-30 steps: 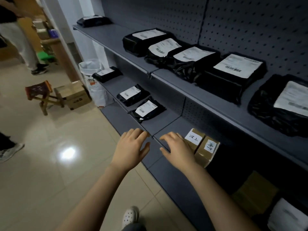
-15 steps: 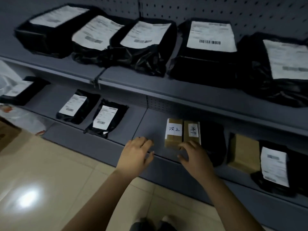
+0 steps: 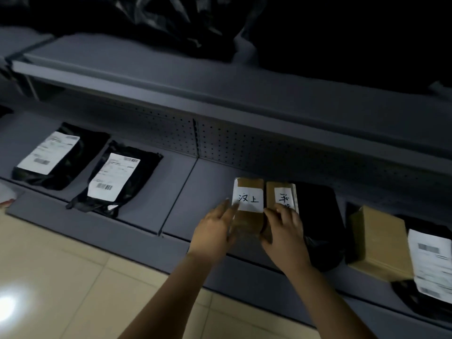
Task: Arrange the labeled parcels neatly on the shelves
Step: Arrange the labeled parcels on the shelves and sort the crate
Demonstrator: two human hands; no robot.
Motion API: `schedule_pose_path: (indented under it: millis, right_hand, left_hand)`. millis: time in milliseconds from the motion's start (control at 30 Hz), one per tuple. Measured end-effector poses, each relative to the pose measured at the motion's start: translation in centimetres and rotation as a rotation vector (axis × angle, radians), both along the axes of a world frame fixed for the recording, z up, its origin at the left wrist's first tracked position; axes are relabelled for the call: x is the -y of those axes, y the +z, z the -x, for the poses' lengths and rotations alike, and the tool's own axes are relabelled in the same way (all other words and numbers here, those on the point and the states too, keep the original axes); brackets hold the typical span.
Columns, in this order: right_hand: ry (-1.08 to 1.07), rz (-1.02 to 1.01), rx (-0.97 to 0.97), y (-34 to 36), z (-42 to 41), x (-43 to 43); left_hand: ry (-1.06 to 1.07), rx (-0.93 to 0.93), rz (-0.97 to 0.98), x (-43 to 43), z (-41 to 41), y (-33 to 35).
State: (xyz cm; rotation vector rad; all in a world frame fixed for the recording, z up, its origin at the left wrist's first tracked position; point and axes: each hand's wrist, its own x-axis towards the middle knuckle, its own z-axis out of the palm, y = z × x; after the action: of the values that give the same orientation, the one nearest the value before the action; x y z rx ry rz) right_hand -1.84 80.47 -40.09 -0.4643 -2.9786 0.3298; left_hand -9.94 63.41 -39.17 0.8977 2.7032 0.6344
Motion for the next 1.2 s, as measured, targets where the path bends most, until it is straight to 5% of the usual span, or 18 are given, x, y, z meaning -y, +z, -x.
schedule_pose_path:
  millis: [167, 367, 700, 1200]
  right_hand:
    - [-0.01, 0.044, -0.105, -1.8, 0.5, 0.3]
    - [0.077, 0.244, -0.199, -2.5, 0.2, 3.7]
    - [0.062, 0.739, -0.069, -3.8, 1.5, 7.5]
    - [-0.009, 0.916, 0.064, -4.0, 3.7, 9.0]
  left_hand:
    - [0.036, 0.172, -0.205, -0.4, 0.3, -3.1]
    - [0.091, 0.159, -0.358, 3.8, -0.7, -4.5]
    - [0.155, 0.227, -0.291, 9.0, 1.0, -4.8]
    - [0.211, 0.207, -0.242, 10.7, 1.7, -5.6]
